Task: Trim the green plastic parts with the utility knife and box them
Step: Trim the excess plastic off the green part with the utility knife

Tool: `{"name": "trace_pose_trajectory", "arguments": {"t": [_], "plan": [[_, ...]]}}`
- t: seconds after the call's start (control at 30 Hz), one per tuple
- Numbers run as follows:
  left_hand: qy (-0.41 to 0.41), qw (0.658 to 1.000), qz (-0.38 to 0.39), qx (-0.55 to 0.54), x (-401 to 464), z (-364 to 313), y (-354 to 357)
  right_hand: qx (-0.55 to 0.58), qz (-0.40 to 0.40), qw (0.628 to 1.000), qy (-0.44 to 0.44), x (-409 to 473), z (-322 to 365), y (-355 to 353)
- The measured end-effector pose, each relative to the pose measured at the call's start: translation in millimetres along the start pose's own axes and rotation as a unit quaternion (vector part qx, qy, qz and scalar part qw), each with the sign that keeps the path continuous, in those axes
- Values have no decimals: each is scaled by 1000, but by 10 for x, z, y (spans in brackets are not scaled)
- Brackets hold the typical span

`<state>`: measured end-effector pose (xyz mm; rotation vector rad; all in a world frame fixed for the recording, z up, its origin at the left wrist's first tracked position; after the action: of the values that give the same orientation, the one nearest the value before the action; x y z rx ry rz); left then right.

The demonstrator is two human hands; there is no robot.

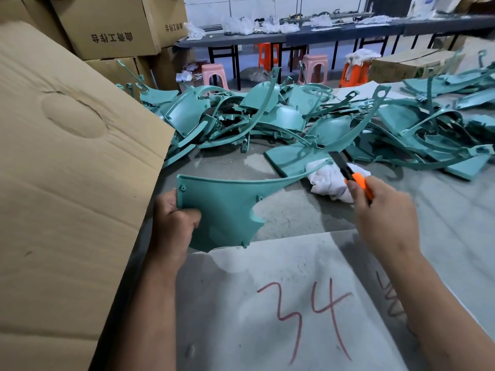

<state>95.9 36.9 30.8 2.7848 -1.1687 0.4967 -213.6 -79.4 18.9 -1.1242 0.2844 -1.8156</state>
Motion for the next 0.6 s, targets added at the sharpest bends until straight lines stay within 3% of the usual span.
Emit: {"name": "trace_pose_trajectory", "arguments": {"t": [0.1, 0.17, 0.27, 0.37, 0.47, 0.6], "plan": [[27, 998, -34, 36, -20, -15, 15, -7, -37, 999, 22, 9, -11, -57], [58, 995, -41, 63, -47, -37, 75, 50, -47, 997, -31, -102, 204, -70], [95, 992, -39, 68, -94, -74, 190, 151, 23, 975, -162, -375, 629, -34], [125, 989, -35, 77, -116, -86, 245, 148, 93, 953, -247, -509, 775, 5], [112, 992, -27, 46, -121, -80, 234, 140, 96, 953, -250, -443, 705, -29], [64, 997, -30, -9, -62, -56, 154, 112, 30, 980, -161, -241, 423, -60]]}}
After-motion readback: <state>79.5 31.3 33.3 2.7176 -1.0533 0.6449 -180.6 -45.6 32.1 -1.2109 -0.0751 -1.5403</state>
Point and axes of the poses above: each hand's wrist, its own x-axis towards the middle knuckle, its own y-axis out of the palm, z = x × y, the point moved 2 cm from there along x, towards the middle knuckle, and after that the axes turned 8 degrees about -z, right-handed, at the moved point
